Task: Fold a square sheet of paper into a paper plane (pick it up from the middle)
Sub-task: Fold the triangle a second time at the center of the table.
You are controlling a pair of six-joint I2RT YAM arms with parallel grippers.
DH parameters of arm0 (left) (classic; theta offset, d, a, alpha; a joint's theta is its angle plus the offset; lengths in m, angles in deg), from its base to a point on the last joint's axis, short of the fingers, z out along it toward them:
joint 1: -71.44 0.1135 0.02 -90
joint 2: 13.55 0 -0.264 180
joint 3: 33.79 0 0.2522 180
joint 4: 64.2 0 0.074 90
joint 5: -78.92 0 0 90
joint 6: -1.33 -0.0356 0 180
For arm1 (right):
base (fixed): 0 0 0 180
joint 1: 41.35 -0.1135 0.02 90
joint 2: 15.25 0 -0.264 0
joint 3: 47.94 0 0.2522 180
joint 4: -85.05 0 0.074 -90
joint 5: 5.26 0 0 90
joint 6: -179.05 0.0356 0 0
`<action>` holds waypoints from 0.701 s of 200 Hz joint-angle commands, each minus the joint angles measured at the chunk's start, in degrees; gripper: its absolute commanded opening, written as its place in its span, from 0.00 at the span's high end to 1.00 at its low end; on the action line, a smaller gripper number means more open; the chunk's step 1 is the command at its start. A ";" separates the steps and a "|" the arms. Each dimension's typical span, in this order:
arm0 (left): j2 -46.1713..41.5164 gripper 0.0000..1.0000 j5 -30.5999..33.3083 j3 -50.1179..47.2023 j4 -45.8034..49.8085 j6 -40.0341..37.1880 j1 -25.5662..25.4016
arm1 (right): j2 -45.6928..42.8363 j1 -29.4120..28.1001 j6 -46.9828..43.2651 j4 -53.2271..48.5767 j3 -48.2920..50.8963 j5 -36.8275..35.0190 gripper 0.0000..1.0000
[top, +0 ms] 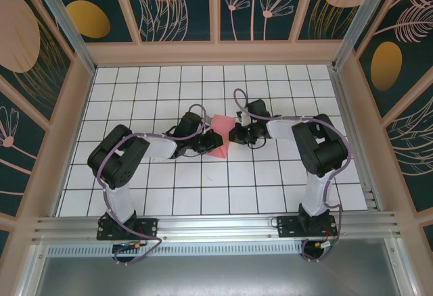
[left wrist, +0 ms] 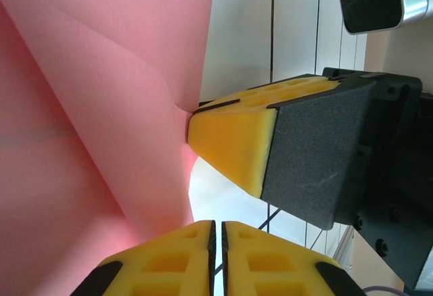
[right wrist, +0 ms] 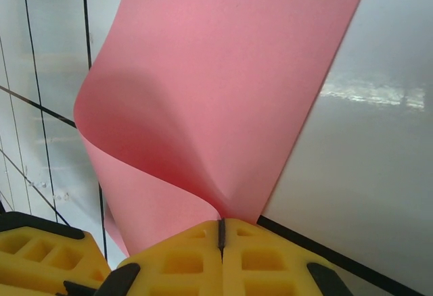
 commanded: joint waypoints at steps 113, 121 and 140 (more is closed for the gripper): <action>3.96 0.89 -0.47 2.97 0.74 -1.83 -0.75 | 1.46 0.16 -1.63 -1.29 -1.77 -1.60 0.95; 3.96 0.89 -0.48 2.97 0.74 -1.82 -0.73 | 1.40 0.15 -1.63 -1.32 -1.83 -1.61 0.95; 4.10 0.89 -0.46 3.02 0.83 -1.74 -0.75 | 1.52 0.17 -1.63 -1.29 -1.99 -1.84 0.95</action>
